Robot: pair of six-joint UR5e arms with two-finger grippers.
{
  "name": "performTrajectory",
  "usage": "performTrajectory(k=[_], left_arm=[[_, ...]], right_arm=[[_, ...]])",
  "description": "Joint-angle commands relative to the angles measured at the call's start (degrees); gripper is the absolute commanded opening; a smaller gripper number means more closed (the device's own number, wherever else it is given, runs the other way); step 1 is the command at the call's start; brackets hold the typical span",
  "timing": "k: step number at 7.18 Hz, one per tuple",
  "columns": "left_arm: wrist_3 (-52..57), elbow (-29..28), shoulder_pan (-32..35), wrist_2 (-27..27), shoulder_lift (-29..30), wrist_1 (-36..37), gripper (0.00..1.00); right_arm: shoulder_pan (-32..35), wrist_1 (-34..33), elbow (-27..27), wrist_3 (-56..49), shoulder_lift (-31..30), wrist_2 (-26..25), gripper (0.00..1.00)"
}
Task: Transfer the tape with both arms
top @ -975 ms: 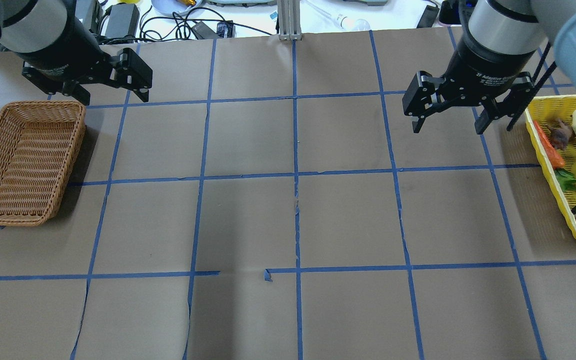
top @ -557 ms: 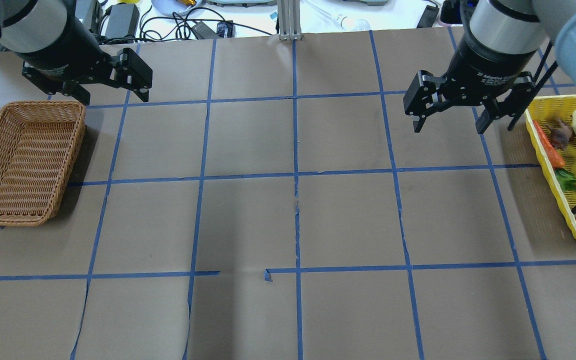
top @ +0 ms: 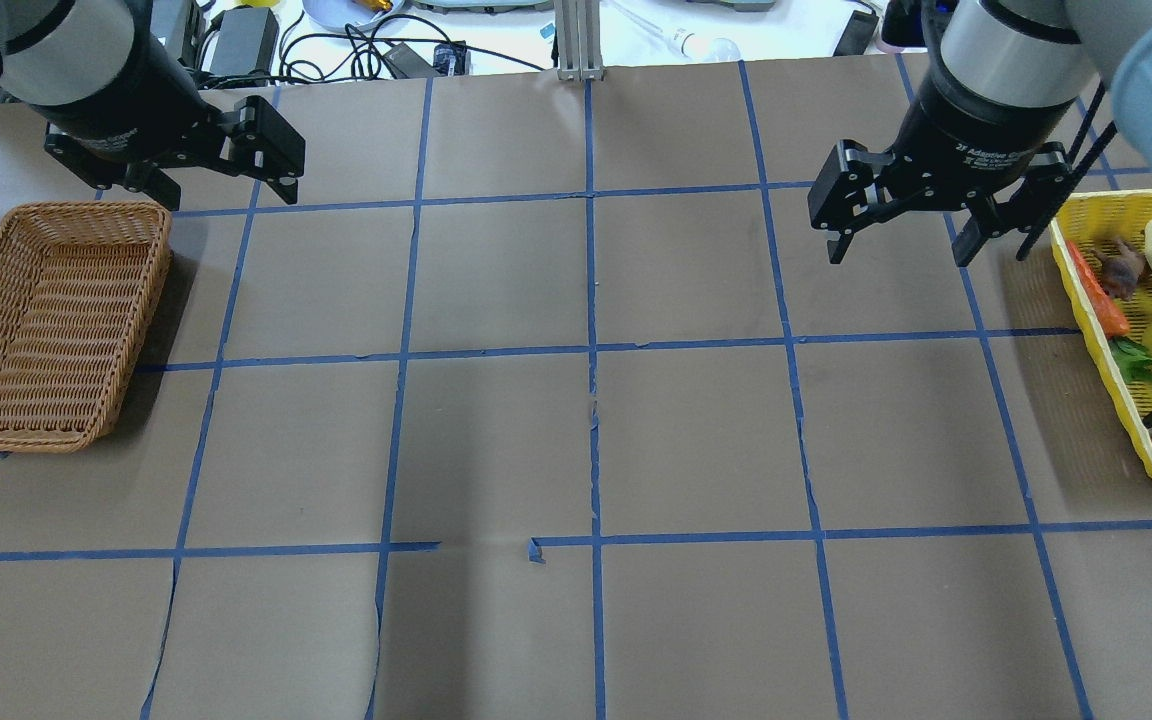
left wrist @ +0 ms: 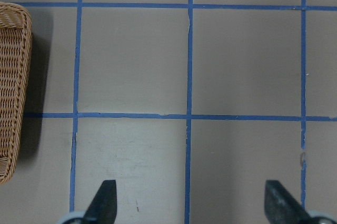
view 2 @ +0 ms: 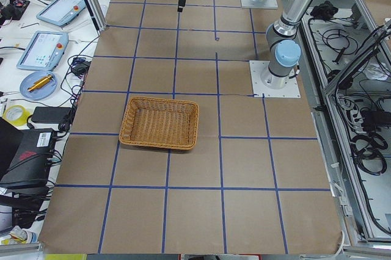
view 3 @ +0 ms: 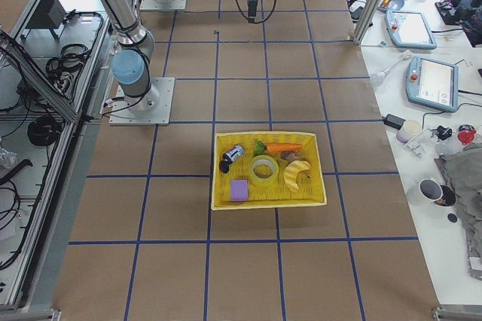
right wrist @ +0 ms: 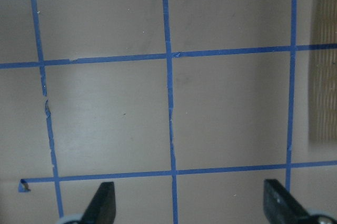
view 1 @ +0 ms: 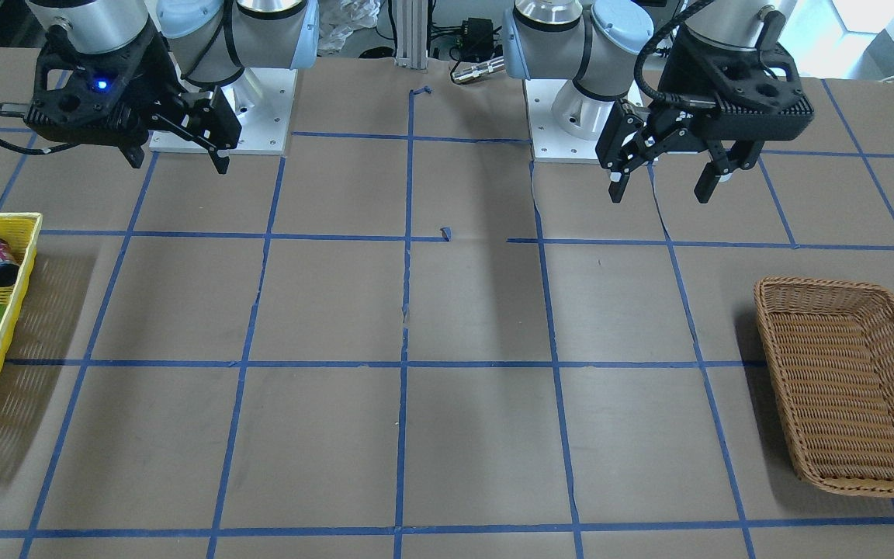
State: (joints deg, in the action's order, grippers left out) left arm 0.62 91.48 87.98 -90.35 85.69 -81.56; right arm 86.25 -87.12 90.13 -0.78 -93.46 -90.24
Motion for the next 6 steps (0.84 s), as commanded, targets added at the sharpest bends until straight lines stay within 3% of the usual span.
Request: performTrajectory(k=[1, 3, 5, 6], left_arm=[[0.0, 0.0, 0.0, 0.0, 0.0, 0.0, 1.00], [0.0, 0.0, 0.0, 0.0, 0.0, 0.0, 1.00], [0.0, 0.0, 0.0, 0.0, 0.0, 0.0, 1.00], [-0.1, 0.0, 0.0, 0.0, 0.0, 0.0, 1.00]], right_arm=[[-10.0, -3.7, 0.0, -12.1, 0.0, -0.4, 1.00], [-25.9, -4.4, 0.3, -16.2, 5.5, 1.4, 1.00], [-33.1, -20.5, 0.7, -16.6, 16.6, 0.8, 1.00], [-33.5, -22.8, 0.9, -16.1, 21.0, 0.4, 1.00]])
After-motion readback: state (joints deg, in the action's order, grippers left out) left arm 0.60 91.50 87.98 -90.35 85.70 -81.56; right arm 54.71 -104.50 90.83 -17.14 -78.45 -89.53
